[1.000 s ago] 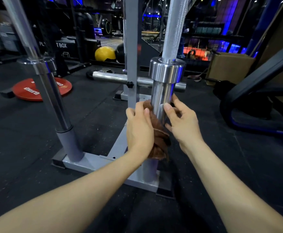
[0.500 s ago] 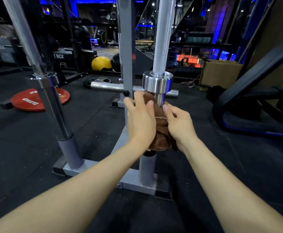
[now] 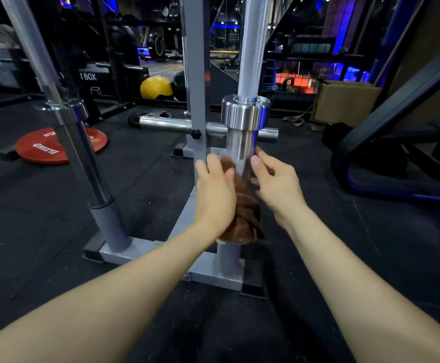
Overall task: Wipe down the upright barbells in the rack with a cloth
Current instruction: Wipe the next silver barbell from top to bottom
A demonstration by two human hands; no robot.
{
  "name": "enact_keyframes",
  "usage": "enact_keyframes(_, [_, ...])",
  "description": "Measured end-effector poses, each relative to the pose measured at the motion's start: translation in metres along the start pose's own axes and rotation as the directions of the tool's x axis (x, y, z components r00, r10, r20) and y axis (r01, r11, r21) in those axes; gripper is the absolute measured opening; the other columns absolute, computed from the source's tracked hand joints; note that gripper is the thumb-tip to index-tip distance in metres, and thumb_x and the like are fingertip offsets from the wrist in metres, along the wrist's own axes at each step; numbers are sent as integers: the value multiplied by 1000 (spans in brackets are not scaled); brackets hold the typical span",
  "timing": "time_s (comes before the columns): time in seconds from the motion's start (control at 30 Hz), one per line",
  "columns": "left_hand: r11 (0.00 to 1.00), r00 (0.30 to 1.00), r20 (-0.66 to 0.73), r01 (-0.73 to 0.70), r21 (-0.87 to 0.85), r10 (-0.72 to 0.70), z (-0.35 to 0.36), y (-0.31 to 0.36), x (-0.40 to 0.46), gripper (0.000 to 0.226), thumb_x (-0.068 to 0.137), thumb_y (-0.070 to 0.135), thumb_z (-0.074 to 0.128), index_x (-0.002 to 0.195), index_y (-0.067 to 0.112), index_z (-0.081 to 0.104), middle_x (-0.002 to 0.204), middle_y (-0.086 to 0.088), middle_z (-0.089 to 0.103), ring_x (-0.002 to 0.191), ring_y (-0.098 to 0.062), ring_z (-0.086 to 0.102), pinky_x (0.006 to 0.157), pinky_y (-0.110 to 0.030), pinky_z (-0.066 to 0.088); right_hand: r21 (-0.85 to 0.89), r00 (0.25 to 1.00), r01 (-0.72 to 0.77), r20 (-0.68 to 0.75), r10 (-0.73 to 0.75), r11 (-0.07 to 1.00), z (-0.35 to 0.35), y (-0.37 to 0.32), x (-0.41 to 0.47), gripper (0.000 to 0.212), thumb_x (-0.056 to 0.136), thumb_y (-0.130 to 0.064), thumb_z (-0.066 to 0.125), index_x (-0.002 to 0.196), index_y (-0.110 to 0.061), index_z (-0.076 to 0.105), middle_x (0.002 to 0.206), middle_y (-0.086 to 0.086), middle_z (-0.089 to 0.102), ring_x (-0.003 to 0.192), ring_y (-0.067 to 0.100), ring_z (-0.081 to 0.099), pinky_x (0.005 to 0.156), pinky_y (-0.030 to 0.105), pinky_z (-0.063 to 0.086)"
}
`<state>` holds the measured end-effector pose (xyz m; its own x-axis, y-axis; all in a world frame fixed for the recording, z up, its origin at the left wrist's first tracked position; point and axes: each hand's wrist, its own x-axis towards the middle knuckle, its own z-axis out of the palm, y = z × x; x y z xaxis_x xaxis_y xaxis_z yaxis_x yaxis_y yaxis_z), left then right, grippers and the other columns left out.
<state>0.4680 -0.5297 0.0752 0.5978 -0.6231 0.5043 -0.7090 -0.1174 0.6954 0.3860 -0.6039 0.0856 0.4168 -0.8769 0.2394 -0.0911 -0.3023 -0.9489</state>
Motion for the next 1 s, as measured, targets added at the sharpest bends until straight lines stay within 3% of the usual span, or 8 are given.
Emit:
enact_keyframes(0.07, [998, 993, 114, 20, 52, -26, 12, -24, -18, 16, 99, 14, 40, 110, 2, 39, 109, -15, 37, 82, -36, 50, 68, -38, 36, -6, 1000, -10, 16, 10, 1000, 0, 4, 0, 40, 97, -39, 49, 136, -36, 49, 122, -8, 62, 114, 17, 58, 102, 45, 45])
enact_keyframes(0.17, [999, 986, 159, 47, 19, -49, 16, -33, -22, 5, 99, 11, 39, 98, 12, 34, 105, -10, 33, 73, -26, 42, 71, -40, 39, -2, 999, 15, 34, -15, 1000, -1, 8, 3, 40, 98, -37, 48, 138, -35, 46, 125, -10, 60, 117, 15, 55, 103, 44, 44])
enact_keyframes(0.4, [1000, 996, -93, -7, -10, 6, 21, -15, -12, 17, 100, 15, 39, 111, 2, 41, 102, -4, 30, 74, -25, 46, 64, -34, 37, 60, 999, 43, 18, -45, 997, 5, 19, 6, 40, 96, -36, 52, 136, -39, 47, 118, -10, 64, 109, 10, 59, 98, 44, 49])
enact_keyframes(0.53, [1000, 998, -62, -12, 3, 12, 28, -28, -16, 15, 99, 13, 39, 110, 2, 42, 100, -5, 29, 72, -29, 46, 61, -36, 36, 105, 998, 50, 28, -53, 993, 9, 27, 6, 43, 96, -33, 53, 137, -40, 46, 96, -15, 67, 97, 11, 64, 92, 45, 53])
enact_keyframes(0.7, [991, 968, 219, 104, 89, -121, 25, -50, -36, 4, 99, 14, 36, 97, 13, 32, 100, -6, 29, 80, -30, 43, 78, -44, 42, 54, 999, -9, 50, 6, 998, 3, 19, -1, 46, 96, -29, 55, 139, -40, 43, 88, -12, 62, 92, 8, 58, 96, 41, 50])
enact_keyframes(0.8, [983, 938, 297, 177, 40, -181, 12, -40, -28, 15, 101, 16, 35, 112, 6, 36, 105, -8, 30, 82, -26, 41, 79, -31, 37, -108, 994, -25, 101, 36, 994, -3, 20, -8, 48, 94, -25, 57, 140, -33, 45, 83, -11, 60, 81, 8, 55, 85, 31, 48])
enact_keyframes(0.9, [938, 895, 330, 340, -70, -300, 3, -27, -23, 15, 102, 20, 36, 112, 9, 38, 109, -9, 37, 90, -22, 41, 79, -26, 31, -277, 977, -59, 179, 112, 959, -12, 25, -25, 42, 90, -20, 64, 130, -13, 57, 98, 3, 66, 87, 12, 59, 82, 21, 45])
enact_keyframes(1.0, [783, 827, 368, 540, -309, -424, -4, -17, -25, 9, 102, 25, 38, 101, 16, 38, 107, -11, 52, 94, -25, 53, 86, -37, 47, -262, 902, -148, 360, 239, 954, -26, 32, -38, 55, 84, -41, 69, 128, -13, 54, 113, 2, 64, 100, 9, 60, 85, 17, 47])
